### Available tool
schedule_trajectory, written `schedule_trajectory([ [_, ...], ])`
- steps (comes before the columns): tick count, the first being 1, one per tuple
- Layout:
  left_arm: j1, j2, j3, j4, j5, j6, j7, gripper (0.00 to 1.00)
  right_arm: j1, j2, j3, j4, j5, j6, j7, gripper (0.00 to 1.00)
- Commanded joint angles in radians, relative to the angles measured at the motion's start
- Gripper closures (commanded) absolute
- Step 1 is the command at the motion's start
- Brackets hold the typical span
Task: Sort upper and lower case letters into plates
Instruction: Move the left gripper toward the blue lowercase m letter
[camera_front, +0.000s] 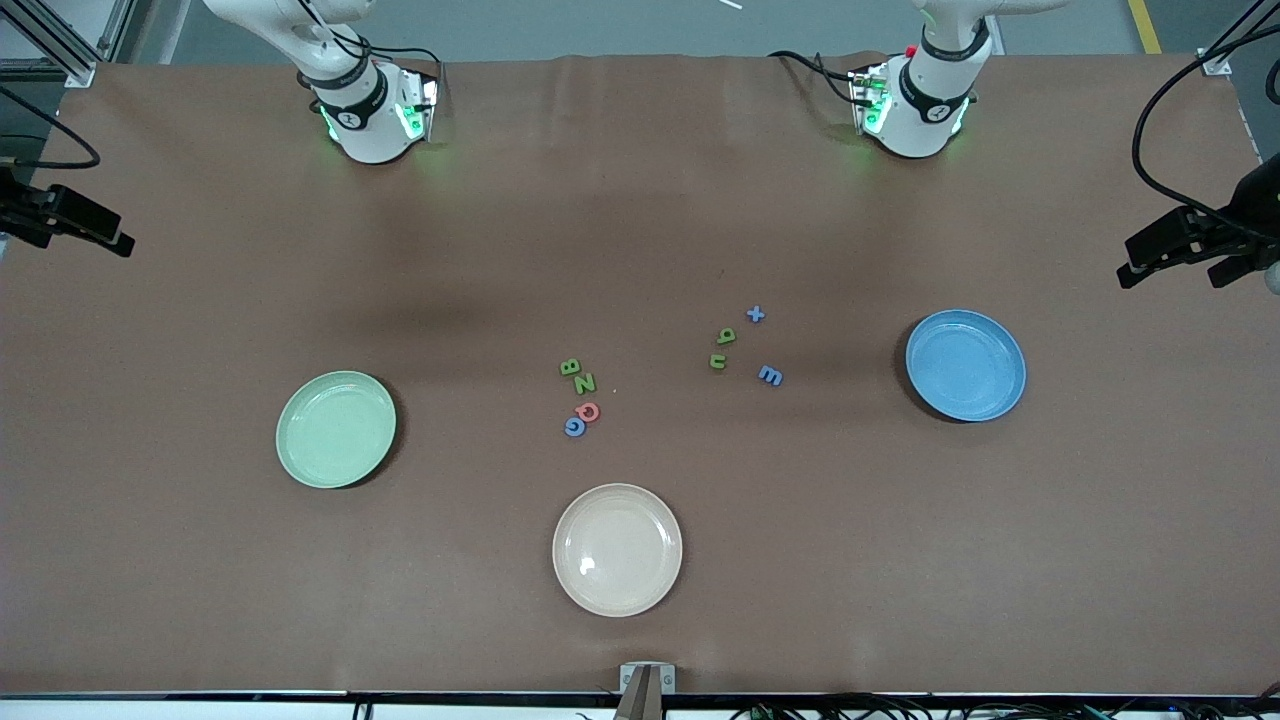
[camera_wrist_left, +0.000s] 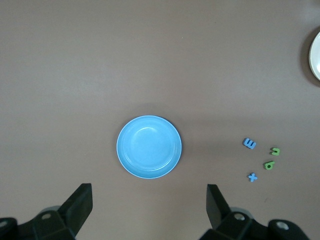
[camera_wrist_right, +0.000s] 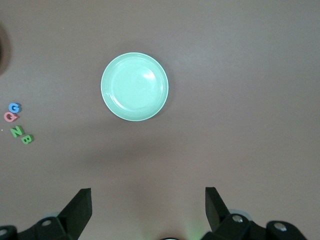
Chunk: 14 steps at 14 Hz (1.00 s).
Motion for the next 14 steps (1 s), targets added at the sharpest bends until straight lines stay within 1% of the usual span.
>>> schedule_trajectory([
  [1,0.005,-0.002,-0.005,0.005,0.008,-0.016,-0.002,0.00,0.001,-0.036,0.010,-0.046,-0.029,0.022,0.004,0.00],
  [6,0.002,-0.002,-0.005,0.004,0.007,-0.019,-0.013,0.00,-0.005,-0.035,0.010,-0.051,-0.015,0.009,-0.008,0.00],
  [9,-0.016,0.030,-0.016,0.001,-0.004,-0.060,-0.013,0.00,-0.005,-0.033,0.010,-0.049,-0.015,0.007,-0.045,0.00],
  [11,-0.042,0.065,-0.046,-0.011,-0.019,-0.105,-0.019,0.00,-0.006,-0.033,0.010,-0.049,-0.006,0.009,-0.065,0.00],
  [13,-0.055,0.091,-0.088,-0.054,-0.080,-0.080,-0.051,0.00,-0.006,-0.033,0.009,-0.049,0.018,0.012,-0.065,0.00],
  [14,-0.059,0.104,-0.120,-0.080,-0.084,-0.048,-0.053,0.00,-0.006,-0.033,0.009,-0.049,0.020,0.015,-0.066,0.00],
])
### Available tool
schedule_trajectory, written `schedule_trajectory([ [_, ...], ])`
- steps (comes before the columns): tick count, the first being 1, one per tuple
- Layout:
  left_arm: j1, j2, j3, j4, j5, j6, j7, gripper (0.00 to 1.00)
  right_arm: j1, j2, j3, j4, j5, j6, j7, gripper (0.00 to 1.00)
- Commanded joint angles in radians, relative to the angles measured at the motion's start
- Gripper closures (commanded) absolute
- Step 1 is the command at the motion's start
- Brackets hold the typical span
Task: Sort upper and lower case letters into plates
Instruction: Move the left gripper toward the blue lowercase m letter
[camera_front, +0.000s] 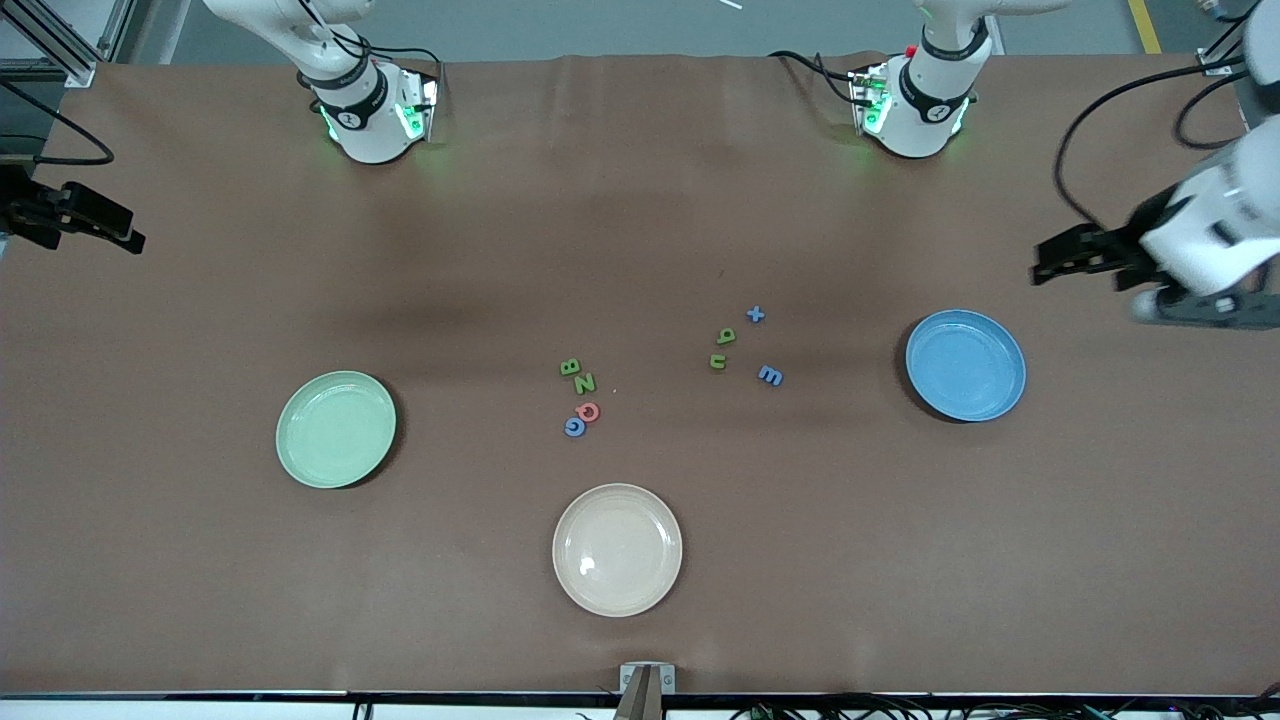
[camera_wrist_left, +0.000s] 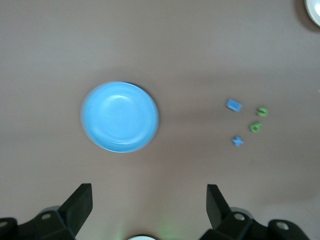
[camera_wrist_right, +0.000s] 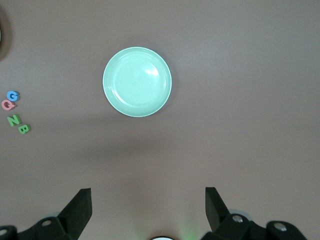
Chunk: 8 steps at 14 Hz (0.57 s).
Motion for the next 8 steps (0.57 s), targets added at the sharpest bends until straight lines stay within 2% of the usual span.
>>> schedule_trajectory([
  [1,-0.011,0.028,-0.082,-0.071,-0.027,0.086,-0.023,0.00,-0.006,-0.031,0.003,-0.030,0.016,0.012,-0.014,0.00],
  [6,-0.014,0.031,-0.263,-0.379,-0.007,0.493,-0.060,0.00,-0.005,-0.031,0.003,-0.030,0.016,0.015,-0.015,0.00],
  [8,-0.019,0.053,-0.303,-0.471,0.019,0.640,-0.060,0.00,-0.002,-0.029,0.003,-0.029,0.016,0.018,-0.017,0.00],
])
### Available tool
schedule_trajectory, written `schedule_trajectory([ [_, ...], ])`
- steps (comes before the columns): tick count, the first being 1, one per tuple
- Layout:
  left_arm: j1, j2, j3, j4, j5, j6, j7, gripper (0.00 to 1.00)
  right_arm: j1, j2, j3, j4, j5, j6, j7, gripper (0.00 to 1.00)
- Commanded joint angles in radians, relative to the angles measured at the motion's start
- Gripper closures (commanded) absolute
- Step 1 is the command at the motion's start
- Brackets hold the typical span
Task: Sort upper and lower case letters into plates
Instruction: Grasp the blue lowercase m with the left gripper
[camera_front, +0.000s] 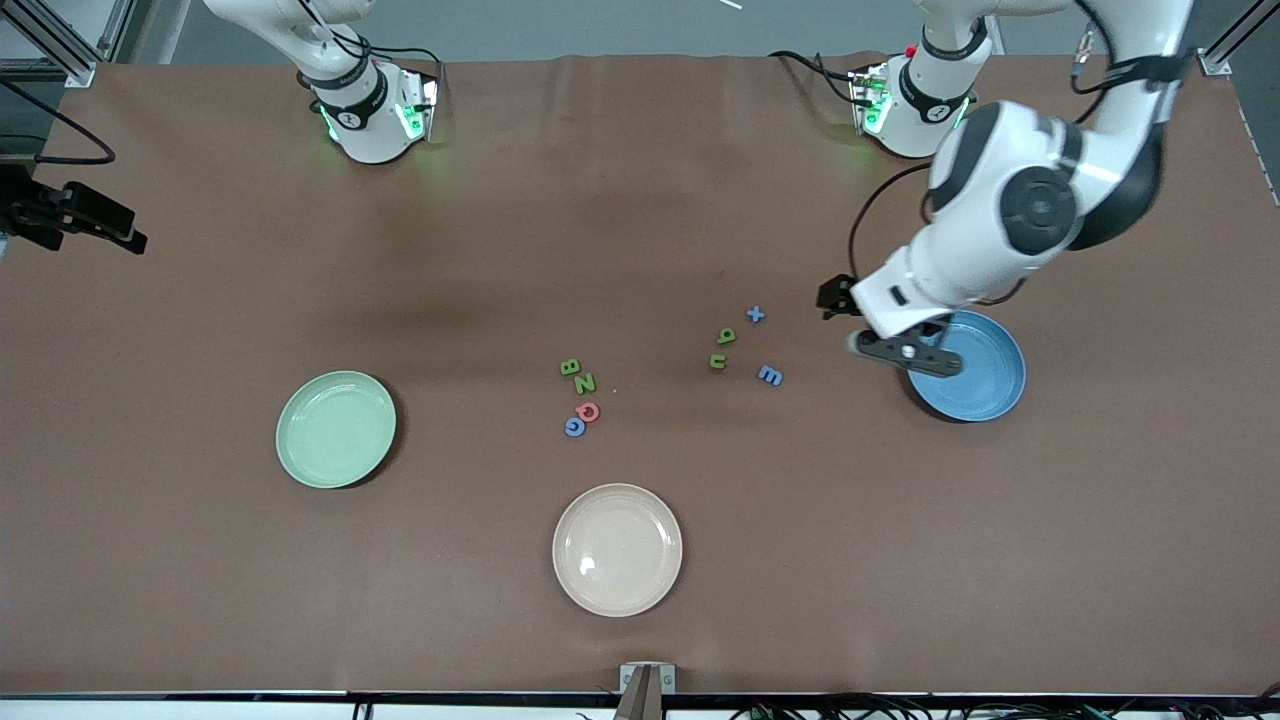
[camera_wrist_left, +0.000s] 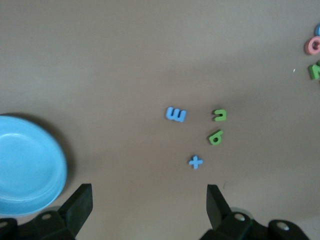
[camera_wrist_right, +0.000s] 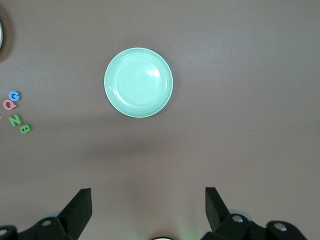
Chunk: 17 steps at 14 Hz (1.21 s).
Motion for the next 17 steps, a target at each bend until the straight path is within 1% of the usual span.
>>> schedule_trajectory([
  [1,-0.015,0.002,-0.047,-0.150,0.037,0.200,-0.002,0.00,0.000,-0.027,0.002,-0.028,0.014,0.015,-0.014,0.00],
  [2,-0.041,0.037,-0.047,-0.187,0.081,0.294,0.000,0.00,0.000,-0.026,0.002,-0.028,0.014,0.016,-0.015,0.00],
  [3,-0.049,0.077,-0.049,-0.192,0.126,0.336,-0.003,0.00,0.000,-0.026,0.002,-0.028,0.016,0.015,-0.018,0.00],
  [4,-0.055,0.119,-0.050,-0.187,0.163,0.353,-0.034,0.00,0.000,-0.026,0.002,-0.028,0.016,0.015,-0.027,0.00],
  [6,-0.072,0.166,-0.050,-0.180,0.242,0.370,-0.087,0.00,-0.002,-0.024,0.002,-0.028,0.034,0.016,-0.038,0.00],
  [8,-0.059,0.203,-0.052,-0.183,0.250,0.458,-0.094,0.00,-0.002,-0.024,0.002,-0.028,0.037,0.021,-0.038,0.00],
  [10,-0.065,0.242,-0.050,-0.178,0.252,0.465,-0.094,0.00,0.000,-0.024,0.002,-0.028,0.037,0.022,-0.038,0.00],
  [13,-0.069,0.324,-0.043,-0.123,0.255,0.467,-0.094,0.00,-0.002,-0.024,-0.001,-0.028,0.036,0.021,-0.066,0.00],
  [17,-0.069,0.381,-0.041,-0.074,0.358,0.467,-0.123,0.01,-0.005,-0.024,-0.003,-0.028,0.031,0.015,-0.089,0.00],
])
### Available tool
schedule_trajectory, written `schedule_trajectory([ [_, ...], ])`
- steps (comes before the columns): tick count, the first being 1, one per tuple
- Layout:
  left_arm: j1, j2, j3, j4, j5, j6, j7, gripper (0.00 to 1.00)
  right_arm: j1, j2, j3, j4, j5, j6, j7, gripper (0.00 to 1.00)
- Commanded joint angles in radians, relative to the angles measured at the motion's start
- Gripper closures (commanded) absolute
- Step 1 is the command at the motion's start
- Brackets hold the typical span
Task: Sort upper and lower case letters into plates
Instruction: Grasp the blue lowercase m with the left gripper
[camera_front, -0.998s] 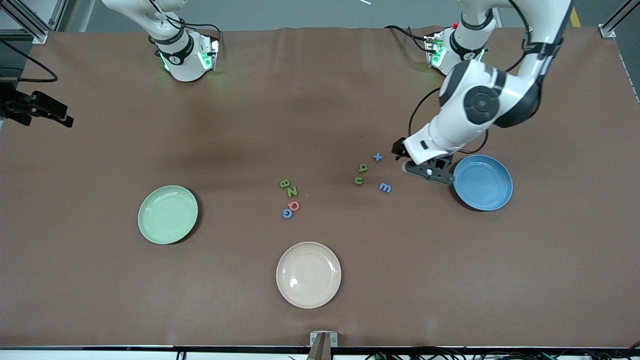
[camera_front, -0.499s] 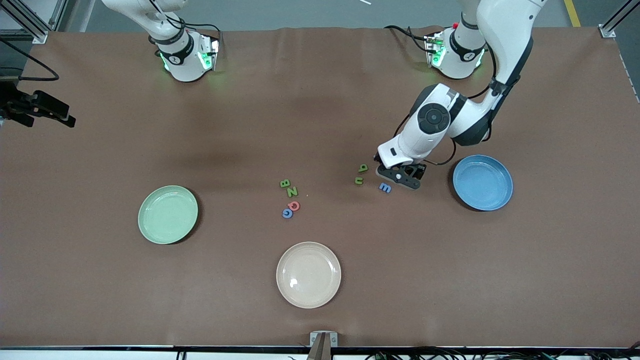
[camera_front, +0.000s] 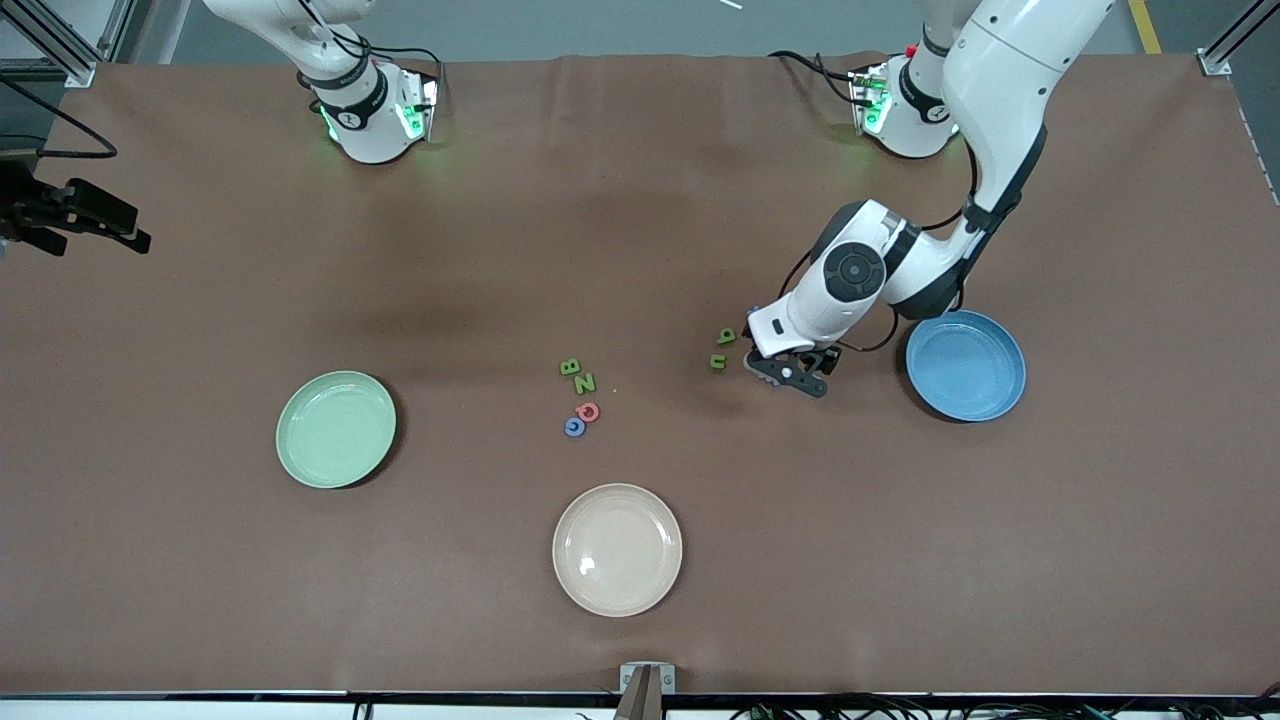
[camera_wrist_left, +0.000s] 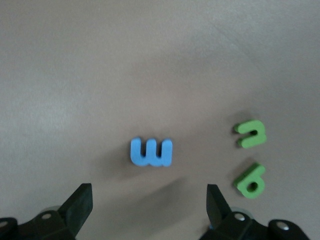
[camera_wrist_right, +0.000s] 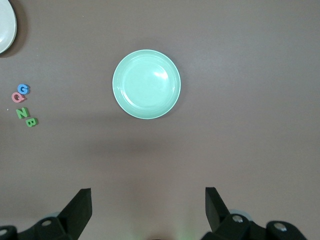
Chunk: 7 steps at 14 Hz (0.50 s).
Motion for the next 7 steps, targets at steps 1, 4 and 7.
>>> schedule_trajectory([
  [1,-0.002,0.046,-0.001,0.051,0.074,0.004,-0.066,0.02,-0.005,-0.024,-0.001,-0.028,0.009,0.000,-0.015,0.00],
  [4,-0.004,0.075,-0.001,0.065,0.178,0.010,-0.170,0.06,-0.005,-0.023,0.000,-0.014,0.003,-0.018,-0.006,0.00],
  [7,-0.007,0.088,-0.001,0.065,0.205,0.036,-0.221,0.12,-0.011,0.002,-0.001,0.021,0.003,-0.018,-0.001,0.00],
])
